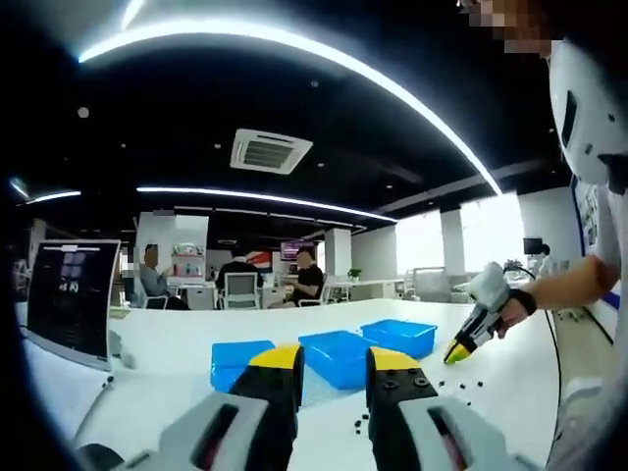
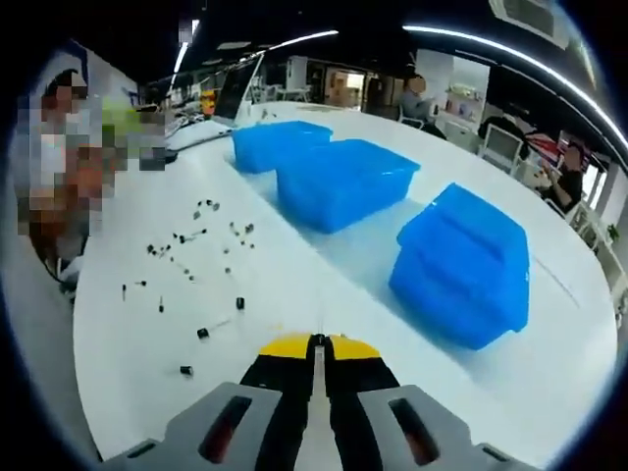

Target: Pick up the resistors one by one and place each resistor into its matching bin, sorting the parts by color and model until every resistor is separated into the correct bin for its type

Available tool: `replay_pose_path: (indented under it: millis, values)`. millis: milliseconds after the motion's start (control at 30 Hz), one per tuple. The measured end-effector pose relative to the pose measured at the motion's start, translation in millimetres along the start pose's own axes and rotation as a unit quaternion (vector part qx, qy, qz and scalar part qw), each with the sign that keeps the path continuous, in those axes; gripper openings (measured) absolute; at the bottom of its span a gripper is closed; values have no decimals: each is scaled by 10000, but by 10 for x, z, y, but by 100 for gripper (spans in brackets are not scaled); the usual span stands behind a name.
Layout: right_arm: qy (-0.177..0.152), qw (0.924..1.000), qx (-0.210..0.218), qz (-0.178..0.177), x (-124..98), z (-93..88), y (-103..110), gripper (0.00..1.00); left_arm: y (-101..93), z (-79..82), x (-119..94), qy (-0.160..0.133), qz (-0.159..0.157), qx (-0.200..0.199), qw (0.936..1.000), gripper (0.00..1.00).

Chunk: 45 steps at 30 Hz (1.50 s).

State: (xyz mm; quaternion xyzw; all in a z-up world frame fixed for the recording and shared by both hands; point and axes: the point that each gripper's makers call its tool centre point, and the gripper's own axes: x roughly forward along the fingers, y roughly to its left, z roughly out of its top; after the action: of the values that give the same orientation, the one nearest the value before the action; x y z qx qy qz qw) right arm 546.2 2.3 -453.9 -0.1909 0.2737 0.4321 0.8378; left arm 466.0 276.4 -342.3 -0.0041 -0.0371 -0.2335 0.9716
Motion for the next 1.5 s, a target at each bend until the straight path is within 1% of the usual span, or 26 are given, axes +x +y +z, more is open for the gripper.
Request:
replay_pose_path:
  millis: [67, 167, 233, 267, 333, 433, 467, 500, 600, 667, 700, 800, 833, 900, 933, 1033, 1100, 1233, 1367, 1400, 1433, 1467, 1500]
  values:
    - [-240, 9997, -33, 72, -23, 112, 41, 7, -2, -11, 1, 18, 3, -9, 10000, 27]
    - [-608, 9977, -273, 119, -55, 309, 90, 7, -13, -12, 3, 28, 6, -14, 10000, 27]
    - [-795, 9963, -302, 143, -60, 398, 103, 7, -19, -4, 5, 27, 8, -7, 10000, 27]
    - [-988, 9945, -320, 147, -67, 486, 104, 7, -21, 2, 6, 27, 14, -4, 10000, 27]
    - [-1258, 9915, -304, 135, -77, 614, 73, 7, -25, 10, 6, 25, 26, -3, 10000, 27]
    - [-1647, 9862, -176, 40, -117, 805, -31, 7, -44, 24, 1, 30, 37, 10, 10000, 27]
    - [-1834, 9829, -146, -14, -149, 885, -87, 7, -48, 29, -4, 33, 42, 15, 10000, 27]
    - [-1953, 9806, -124, -67, -170, 932, -140, 7, -50, 30, -7, 40, 45, 16, 10000, 27]
    - [-2285, 9731, 31, -306, -215, 1036, -359, 7, -48, 24, -15, 71, 63, 24, 10000, 27]
    - [-2519, 9661, 285, -495, -238, 1084, -549, 7, -41, 18, -19, 98, 84, 19, 9999, 27]
    - [-2587, 9637, 364, -557, -243, 1095, -614, 7, -40, 17, -19, 109, 88, 15, 9999, 27]
    - [-2816, 9535, 576, -903, -271, 1111, -899, 7, -46, 37, -12, 112, 91, 9, 9999, 27]
    - [-2866, 9512, 630, -957, -271, 1112, -960, 7, -53, 51, -9, 113, 101, 24, 9999, 27]
    - [-2933, 9488, 584, -1013, -261, 1117, -1036, 7, -56, 63, -3, 112, 112, 38, 9999, 27]
    - [-2940, 9477, 540, -1121, -253, 1114, -1088, 7, -59, 63, 2, 118, 110, 37, 9999, 27]
    - [-2801, 9501, 503, -1282, -188, 1053, -1161, 7, -83, 58, 21, 137, 90, 46, 9999, 27]
    - [-2605, 9529, 486, -1479, -152, 970, -1231, 7, -100, 59, 29, 138, 78, 56, 9999, 27]
    - [-2561, 9521, 595, -1559, -137, 897, -1285, 7, -126, 82, 31, 101, 68, 53, 9999, 27]
    - [-2516, 9527, 629, -1584, -135, 839, -1296, 7, -108, 77, 15, 99, 110, 19, 9999, 27]
    - [-2523, 9527, 629, -1575, -138, 827, -1291, 9, -103, 70, 11, 113, 114, 19, 9999, 27]
    - [-2524, 9518, 655, -1613, -144, 820, -1304, 15, -104, 66, 5, 125, 112, 24, 9999, 27]
    - [-2475, 9513, 710, -1698, -149, 793, -1335, 28, -104, 65, -1, 130, 112, 28, 9998, 27]
    - [-2463, 9501, 715, -1778, -157, 779, -1375, 39, -106, 68, -10, 129, 111, 30, 9998, 27]
